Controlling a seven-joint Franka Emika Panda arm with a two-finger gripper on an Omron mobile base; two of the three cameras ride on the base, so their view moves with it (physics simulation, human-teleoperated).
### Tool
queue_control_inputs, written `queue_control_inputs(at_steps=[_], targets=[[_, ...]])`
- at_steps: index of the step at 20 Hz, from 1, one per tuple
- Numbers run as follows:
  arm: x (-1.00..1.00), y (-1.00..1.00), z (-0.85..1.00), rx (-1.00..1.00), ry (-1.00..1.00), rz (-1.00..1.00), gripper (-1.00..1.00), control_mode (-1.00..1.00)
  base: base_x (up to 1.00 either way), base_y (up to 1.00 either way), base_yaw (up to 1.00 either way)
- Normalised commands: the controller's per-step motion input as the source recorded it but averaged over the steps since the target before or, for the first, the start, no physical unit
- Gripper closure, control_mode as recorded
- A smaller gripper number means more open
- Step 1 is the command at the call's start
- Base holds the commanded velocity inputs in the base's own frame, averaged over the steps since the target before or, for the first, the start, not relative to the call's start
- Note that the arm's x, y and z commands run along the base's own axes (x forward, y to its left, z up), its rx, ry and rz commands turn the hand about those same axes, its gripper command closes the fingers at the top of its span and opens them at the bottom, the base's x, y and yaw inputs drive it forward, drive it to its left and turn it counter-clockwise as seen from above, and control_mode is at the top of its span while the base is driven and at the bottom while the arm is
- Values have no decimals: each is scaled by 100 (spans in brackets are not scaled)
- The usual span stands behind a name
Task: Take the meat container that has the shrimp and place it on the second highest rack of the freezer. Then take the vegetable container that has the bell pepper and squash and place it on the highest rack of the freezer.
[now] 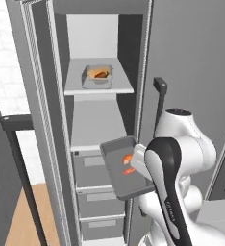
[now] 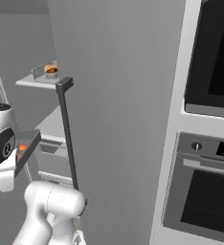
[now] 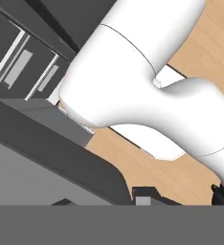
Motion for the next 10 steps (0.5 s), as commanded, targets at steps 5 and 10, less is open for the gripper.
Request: queue_control_inputs(at_steps=[5,10], targets=[[0,0,0,0,0,0,100,100,43,6,-16],[4,21,-5,0,0,-5,100,-100,1,34,-3]])
